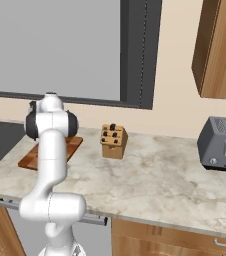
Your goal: Pick up the sponge from the counter and clean the cutting board by briefly scrubbing or pressing down on the cutting board. Once finished, release the sponge.
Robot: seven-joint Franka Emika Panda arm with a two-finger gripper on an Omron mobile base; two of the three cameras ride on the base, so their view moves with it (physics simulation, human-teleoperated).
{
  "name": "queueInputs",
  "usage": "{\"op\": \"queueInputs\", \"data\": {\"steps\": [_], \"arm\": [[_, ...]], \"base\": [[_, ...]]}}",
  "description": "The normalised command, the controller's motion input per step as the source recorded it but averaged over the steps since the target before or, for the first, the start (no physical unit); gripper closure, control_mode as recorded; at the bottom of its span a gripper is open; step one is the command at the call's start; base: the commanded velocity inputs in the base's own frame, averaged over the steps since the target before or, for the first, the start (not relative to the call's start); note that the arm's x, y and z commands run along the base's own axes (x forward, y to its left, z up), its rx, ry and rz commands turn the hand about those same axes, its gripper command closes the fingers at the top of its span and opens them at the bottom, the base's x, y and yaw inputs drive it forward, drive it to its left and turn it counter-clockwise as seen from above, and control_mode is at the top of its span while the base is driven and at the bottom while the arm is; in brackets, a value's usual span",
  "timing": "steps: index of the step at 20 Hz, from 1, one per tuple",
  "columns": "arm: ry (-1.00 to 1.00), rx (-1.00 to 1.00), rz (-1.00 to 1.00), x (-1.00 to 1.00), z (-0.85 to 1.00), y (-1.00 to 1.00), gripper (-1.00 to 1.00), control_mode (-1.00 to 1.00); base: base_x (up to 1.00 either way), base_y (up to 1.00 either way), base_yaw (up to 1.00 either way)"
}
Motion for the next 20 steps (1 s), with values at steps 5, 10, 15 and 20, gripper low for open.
{"op": "queueInputs", "data": {"steps": [5,10,15,20], "arm": [[0.0,0.04,0.03,-0.75,-0.5,0.13,1.0,-1.0],[-0.04,0.03,0.0,-0.81,-0.41,0.08,1.0,-1.0],[0.0,0.03,0.0,-0.71,-0.29,0.12,1.0,-1.0],[-0.05,0.0,0.0,-0.47,-0.15,0.05,1.0,-1.0]], "base": [[0.0,0.0,0.0],[0.0,0.0,0.0],[0.0,0.0,0.0],[0.0,0.0,0.0]]}}
